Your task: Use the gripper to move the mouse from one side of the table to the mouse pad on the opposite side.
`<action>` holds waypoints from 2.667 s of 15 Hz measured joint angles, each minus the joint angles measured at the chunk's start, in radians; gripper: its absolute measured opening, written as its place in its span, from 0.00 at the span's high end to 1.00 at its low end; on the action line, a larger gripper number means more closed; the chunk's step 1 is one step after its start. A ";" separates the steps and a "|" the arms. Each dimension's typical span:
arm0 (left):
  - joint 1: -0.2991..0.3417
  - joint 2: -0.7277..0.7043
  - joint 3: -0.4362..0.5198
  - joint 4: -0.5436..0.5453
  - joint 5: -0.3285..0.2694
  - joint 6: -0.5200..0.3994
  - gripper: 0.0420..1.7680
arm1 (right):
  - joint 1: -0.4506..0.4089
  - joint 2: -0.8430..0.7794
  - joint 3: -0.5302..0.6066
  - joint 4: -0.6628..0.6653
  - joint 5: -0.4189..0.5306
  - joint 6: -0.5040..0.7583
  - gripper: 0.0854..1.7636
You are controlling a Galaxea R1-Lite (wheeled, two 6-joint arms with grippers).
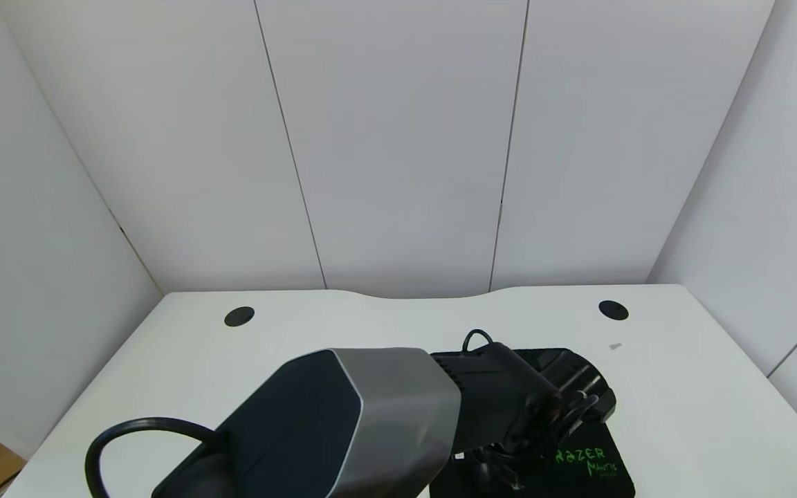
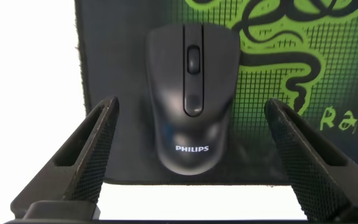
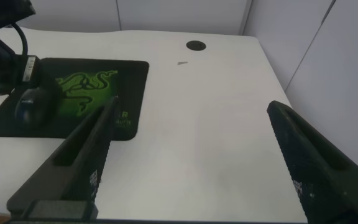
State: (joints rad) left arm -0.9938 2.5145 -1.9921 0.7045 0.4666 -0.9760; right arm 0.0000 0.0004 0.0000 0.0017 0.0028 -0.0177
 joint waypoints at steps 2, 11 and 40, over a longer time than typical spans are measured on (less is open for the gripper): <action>0.024 -0.029 0.003 0.004 0.015 0.037 0.05 | 0.000 0.000 0.000 0.000 0.000 0.000 0.03; 0.312 -0.198 0.055 -0.034 0.020 0.220 0.04 | 0.000 0.000 0.000 0.000 0.000 0.000 0.03; 0.979 -1.469 1.320 -0.798 -0.390 0.875 0.03 | 0.000 0.000 0.000 0.000 0.000 0.000 0.03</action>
State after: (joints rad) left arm -0.0149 1.0457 -0.6726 -0.0936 0.0768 -0.1013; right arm 0.0000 0.0004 0.0000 0.0017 0.0028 -0.0181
